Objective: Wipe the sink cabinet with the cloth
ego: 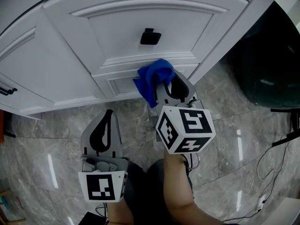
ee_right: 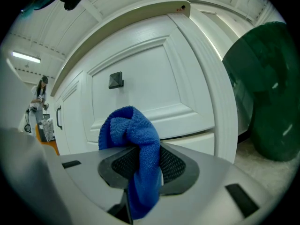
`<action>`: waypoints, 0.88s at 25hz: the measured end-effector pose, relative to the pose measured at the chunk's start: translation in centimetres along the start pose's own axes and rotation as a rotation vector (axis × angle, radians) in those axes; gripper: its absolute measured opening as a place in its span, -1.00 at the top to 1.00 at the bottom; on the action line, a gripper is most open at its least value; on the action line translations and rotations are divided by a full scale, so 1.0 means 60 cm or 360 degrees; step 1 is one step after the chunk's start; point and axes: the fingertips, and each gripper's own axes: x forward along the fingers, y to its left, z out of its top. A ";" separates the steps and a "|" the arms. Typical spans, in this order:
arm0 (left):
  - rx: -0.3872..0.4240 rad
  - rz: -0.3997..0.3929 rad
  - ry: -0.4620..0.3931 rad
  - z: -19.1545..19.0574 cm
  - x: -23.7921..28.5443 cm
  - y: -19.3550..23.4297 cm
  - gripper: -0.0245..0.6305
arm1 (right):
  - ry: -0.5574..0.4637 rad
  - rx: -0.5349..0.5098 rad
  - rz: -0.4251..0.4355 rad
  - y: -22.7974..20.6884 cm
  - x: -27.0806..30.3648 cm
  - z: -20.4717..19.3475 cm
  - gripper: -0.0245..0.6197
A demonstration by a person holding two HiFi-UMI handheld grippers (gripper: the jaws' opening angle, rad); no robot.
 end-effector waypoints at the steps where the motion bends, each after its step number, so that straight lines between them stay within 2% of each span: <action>1: -0.0006 0.0003 0.0004 0.000 0.000 -0.001 0.93 | -0.0001 0.0004 -0.0004 -0.002 -0.001 0.000 0.56; 5: 0.0028 -0.0021 -0.0002 0.001 0.001 -0.005 0.93 | -0.0007 0.0017 -0.0027 -0.012 -0.004 0.002 0.56; 22: 0.0010 -0.0014 0.0007 -0.001 0.005 -0.009 0.93 | -0.0056 0.0097 -0.0141 -0.063 -0.019 0.012 0.56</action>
